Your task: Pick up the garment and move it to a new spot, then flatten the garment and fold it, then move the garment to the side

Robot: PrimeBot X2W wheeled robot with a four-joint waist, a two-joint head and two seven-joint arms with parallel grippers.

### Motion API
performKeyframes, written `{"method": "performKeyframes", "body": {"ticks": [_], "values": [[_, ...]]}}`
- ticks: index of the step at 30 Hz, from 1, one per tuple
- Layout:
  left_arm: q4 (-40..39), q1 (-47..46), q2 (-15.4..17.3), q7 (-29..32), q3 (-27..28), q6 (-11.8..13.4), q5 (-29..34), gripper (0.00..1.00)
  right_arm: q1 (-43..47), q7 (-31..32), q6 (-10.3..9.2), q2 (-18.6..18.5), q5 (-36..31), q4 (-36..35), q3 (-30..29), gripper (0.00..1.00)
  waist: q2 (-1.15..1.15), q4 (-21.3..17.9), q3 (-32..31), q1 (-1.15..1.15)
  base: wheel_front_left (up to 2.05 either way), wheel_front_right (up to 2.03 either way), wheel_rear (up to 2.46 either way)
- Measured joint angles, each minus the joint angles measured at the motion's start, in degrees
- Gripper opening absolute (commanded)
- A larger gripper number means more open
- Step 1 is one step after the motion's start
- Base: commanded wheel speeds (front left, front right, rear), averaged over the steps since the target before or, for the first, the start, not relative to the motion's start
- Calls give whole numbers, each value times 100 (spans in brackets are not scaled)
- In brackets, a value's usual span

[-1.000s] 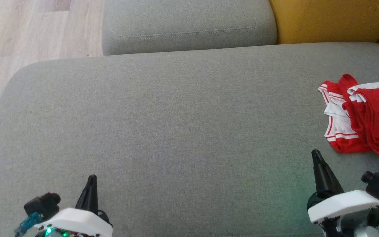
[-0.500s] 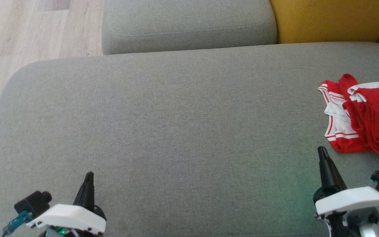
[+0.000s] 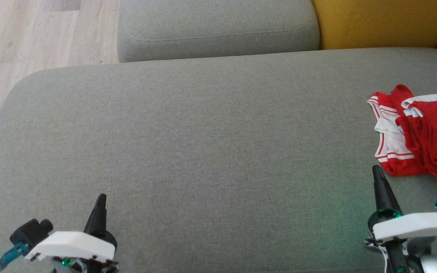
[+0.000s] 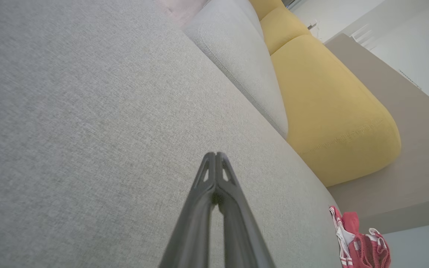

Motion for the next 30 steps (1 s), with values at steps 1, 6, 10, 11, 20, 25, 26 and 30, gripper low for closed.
{"method": "performKeyframes", "body": {"ticks": [1,6,10,11,20,25,26,30], "values": [[4,-3,-12,1,7,-14,-63,0,-25,0,0,-1,68,2,-5,0,0,0,1,0,0,0,0],[31,-76,-30,70,131,-85,-367,0,-34,2,0,-4,409,74,-33,0,0,1,5,0,0,0,0],[51,-105,-46,126,176,-146,-619,0,-37,26,0,-5,675,120,-62,0,0,1,8,0,0,0,0],[62,-105,-55,127,181,-148,-681,0,-45,27,0,-5,742,138,-66,0,0,1,9,0,0,0,0],[144,-221,-86,253,358,-272,-1227,0,-179,44,0,-9,1332,233,-151,0,0,2,17,0,0,0,0],[179,-260,-124,313,401,-348,-1536,0,-248,69,0,-11,1664,294,-185,0,0,2,21,0,0,0,0],[183,-272,-134,349,424,-354,-1592,0,-253,70,0,-11,1735,297,-189,0,0,3,22,0,0,0,0],[199,-319,-166,383,539,-402,-1840,0,-253,78,0,-12,1995,349,-208,0,0,3,25,0,0,0,0]]}}
